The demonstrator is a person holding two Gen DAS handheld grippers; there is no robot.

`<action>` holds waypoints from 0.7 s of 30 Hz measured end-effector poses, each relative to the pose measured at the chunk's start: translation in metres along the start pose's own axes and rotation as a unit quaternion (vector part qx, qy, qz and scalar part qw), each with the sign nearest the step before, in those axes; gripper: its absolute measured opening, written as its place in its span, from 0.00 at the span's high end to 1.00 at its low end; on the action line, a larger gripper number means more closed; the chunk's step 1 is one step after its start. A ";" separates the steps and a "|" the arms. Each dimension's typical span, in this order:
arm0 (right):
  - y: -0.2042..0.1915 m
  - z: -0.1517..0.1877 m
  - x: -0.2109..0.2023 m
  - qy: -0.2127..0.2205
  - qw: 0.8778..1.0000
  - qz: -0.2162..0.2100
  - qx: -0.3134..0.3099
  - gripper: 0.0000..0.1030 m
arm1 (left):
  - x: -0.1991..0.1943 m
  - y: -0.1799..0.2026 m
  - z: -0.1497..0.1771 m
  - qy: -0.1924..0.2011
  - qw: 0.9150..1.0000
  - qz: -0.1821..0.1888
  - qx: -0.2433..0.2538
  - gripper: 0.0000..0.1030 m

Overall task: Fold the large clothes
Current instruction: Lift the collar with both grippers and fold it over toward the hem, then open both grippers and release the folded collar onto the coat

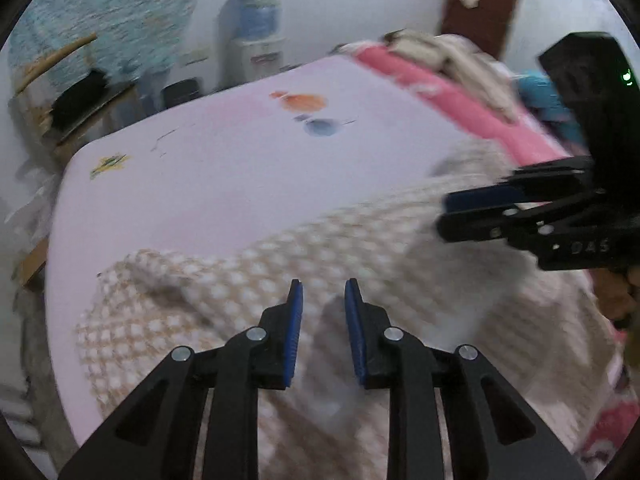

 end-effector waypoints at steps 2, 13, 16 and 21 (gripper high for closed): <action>-0.006 0.015 -0.008 0.002 0.999 0.010 -0.033 0.67 | -0.003 0.014 0.011 -0.010 1.000 0.006 0.029 0.80; 0.041 0.066 -0.026 -0.027 0.995 0.091 -0.038 0.47 | 0.007 0.015 0.032 -0.028 0.999 -0.004 0.031 0.79; 0.054 0.061 -0.040 -0.009 0.996 0.085 -0.003 0.47 | 0.009 0.014 0.030 -0.025 0.999 -0.002 0.026 0.79; 0.063 0.043 -0.015 -0.039 0.996 0.015 0.077 0.49 | 0.005 0.014 0.033 -0.021 1.000 -0.001 0.017 0.79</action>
Point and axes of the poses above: each gripper's, at about its wrist camera, not at the fingertips, and x roughly the way its jaws point, y to its right, z to its underside, the point moved 1 cm from there along x, roughly the way its jaws point, and after that the axes turned 12 degrees about z, right-handed, at the moved point
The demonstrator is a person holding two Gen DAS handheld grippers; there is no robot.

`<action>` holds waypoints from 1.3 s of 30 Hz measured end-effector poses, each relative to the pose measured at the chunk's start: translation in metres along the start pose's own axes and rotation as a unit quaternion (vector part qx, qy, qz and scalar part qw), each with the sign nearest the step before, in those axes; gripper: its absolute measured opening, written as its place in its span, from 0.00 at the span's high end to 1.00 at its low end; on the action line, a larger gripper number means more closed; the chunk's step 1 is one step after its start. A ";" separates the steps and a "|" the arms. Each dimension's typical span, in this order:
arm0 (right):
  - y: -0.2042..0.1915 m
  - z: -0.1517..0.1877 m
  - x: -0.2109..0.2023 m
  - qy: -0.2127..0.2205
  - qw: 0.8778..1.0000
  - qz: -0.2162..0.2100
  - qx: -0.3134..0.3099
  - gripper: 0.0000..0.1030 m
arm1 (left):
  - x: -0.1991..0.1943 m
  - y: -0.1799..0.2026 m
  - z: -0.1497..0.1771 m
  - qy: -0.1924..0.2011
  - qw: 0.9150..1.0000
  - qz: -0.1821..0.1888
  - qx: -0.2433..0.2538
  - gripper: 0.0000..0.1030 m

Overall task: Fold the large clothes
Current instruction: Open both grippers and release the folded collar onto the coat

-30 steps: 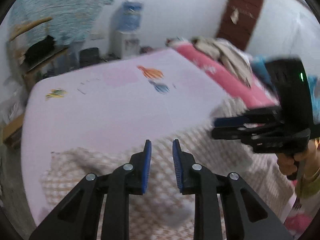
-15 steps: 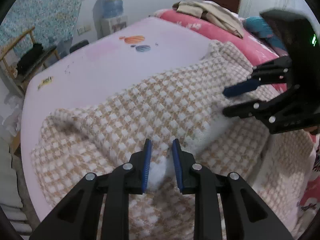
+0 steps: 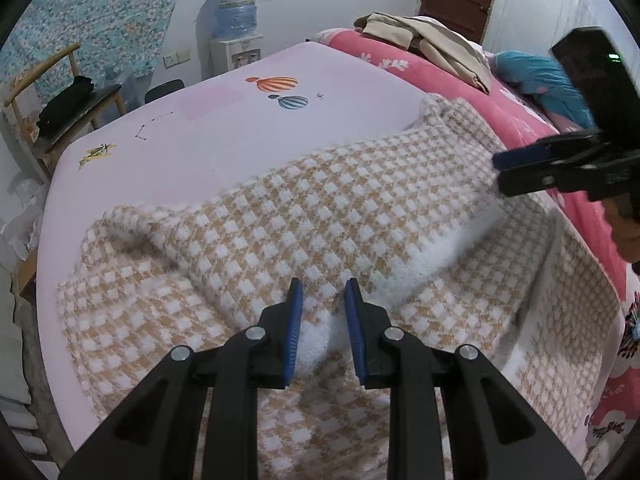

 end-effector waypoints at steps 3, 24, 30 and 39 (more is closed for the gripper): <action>-0.006 -0.008 0.025 -0.023 1.000 -0.009 0.017 0.75 | -0.001 -0.001 0.000 0.005 1.000 0.003 -0.009 0.79; -0.042 -0.017 -0.024 0.089 0.992 0.080 -0.028 0.64 | -0.019 0.009 -0.022 0.028 1.000 0.008 0.012 0.79; -0.076 -0.026 0.012 0.066 0.993 0.074 -0.058 0.54 | 0.014 0.005 -0.032 0.012 1.000 -0.001 -0.015 0.75; -0.078 -0.004 0.002 0.075 0.992 0.094 -0.050 0.44 | -0.017 0.013 -0.019 0.038 0.999 -0.002 -0.023 0.51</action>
Point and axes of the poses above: each gripper's, at about its wrist camera, not at the fingertips, and x roughly the way its jaws point, y to its right, z to its underside, the point moved 1 cm from there along x, roughly the way its jaws point, and after that the axes turned 12 degrees about z, right-handed, at the moved point
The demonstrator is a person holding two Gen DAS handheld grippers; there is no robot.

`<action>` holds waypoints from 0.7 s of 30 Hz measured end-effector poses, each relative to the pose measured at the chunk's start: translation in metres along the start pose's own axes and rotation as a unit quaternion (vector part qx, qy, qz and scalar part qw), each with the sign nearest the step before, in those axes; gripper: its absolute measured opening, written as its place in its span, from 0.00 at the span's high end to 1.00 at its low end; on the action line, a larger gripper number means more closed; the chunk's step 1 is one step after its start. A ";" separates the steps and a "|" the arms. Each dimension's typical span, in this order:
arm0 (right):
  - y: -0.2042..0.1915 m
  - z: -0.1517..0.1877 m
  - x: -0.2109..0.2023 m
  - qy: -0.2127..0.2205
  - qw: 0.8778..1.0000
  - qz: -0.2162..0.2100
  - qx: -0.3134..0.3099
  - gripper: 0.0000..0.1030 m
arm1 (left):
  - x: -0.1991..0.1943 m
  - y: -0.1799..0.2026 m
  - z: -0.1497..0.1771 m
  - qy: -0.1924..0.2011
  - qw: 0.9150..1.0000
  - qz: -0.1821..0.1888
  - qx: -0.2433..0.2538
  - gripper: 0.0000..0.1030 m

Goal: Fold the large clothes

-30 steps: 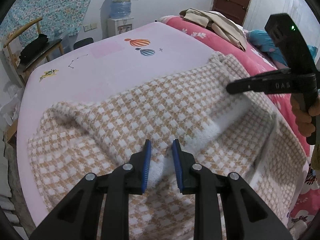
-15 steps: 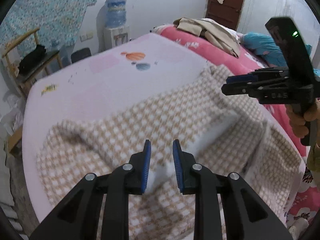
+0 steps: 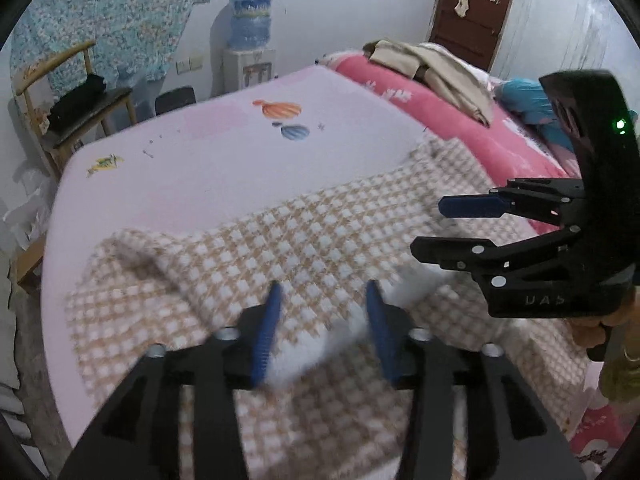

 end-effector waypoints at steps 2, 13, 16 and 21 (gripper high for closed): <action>0.000 0.006 0.011 -0.015 1.000 0.012 -0.008 0.43 | 0.006 0.003 0.008 -0.020 1.000 -0.013 0.004 0.40; 0.001 0.034 -0.073 0.045 0.998 0.013 0.036 0.26 | -0.042 0.035 0.024 0.008 0.997 -0.070 -0.020 0.34; 0.007 0.059 -0.105 0.066 0.996 -0.001 0.057 0.19 | -0.064 0.054 0.039 0.019 0.997 -0.076 -0.015 0.26; -0.004 0.100 -0.123 0.061 0.995 -0.019 0.079 0.16 | -0.074 0.073 0.079 0.008 0.993 -0.111 -0.035 0.18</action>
Point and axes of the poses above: each gripper's, at about its wrist camera, not at the fingertips, and x roughly the way its jaws point, y to its right, z to its underside, the point moved 1 cm from there along x, roughly the way its jaws point, and after that the axes turned 12 degrees about z, right-handed, at the moved point
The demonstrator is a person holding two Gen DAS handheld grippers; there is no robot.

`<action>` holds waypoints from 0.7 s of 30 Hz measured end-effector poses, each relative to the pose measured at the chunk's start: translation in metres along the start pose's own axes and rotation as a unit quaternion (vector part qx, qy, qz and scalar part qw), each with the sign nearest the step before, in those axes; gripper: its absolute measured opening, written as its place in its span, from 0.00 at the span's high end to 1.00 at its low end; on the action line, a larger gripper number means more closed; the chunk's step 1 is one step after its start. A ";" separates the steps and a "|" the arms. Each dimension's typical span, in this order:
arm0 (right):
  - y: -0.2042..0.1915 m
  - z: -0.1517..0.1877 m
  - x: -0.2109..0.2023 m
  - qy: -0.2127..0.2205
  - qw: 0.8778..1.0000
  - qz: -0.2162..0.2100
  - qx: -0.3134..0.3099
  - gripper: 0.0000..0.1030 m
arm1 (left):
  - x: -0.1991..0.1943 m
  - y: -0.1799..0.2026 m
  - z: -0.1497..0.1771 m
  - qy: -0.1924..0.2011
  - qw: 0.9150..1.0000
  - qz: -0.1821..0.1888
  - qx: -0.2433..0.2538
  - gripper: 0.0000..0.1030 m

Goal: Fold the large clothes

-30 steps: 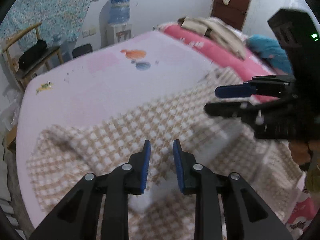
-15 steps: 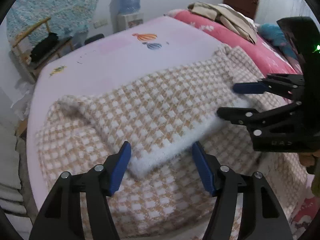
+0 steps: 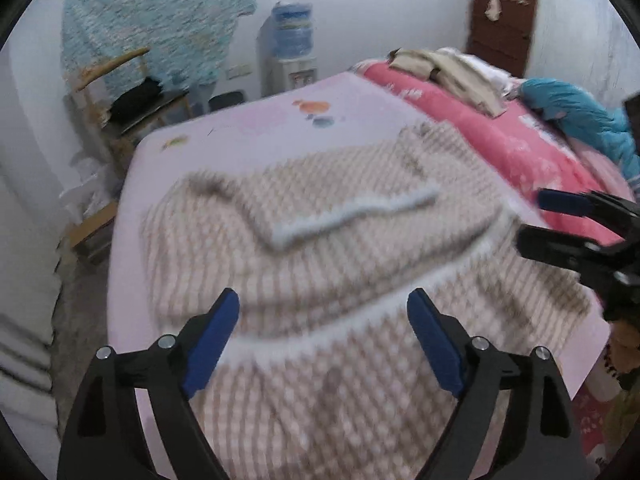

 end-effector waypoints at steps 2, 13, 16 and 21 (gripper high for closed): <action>-0.005 0.016 0.005 -0.014 1.000 0.002 -0.002 0.16 | 0.005 0.002 0.015 -0.016 1.000 -0.011 -0.017 0.17; -0.008 0.079 0.045 -0.098 0.995 0.036 0.003 0.13 | 0.029 0.000 0.063 -0.040 0.994 -0.064 -0.082 0.10; -0.003 0.086 0.049 -0.098 0.995 0.030 0.020 0.08 | 0.028 -0.002 0.065 -0.038 0.993 -0.072 -0.087 0.06; -0.005 0.090 0.050 -0.095 0.995 0.037 0.009 0.08 | 0.028 -0.006 0.068 -0.032 0.991 -0.068 -0.108 0.05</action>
Point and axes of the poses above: each gripper's, at about its wrist camera, not at the fingertips, and x roughly the way its jaws point, y to its right, z to its underside, the point moved 1 cm from there along x, roughly the way its jaws point, and after that the axes turned 12 degrees about z, right-handed, at the moved point
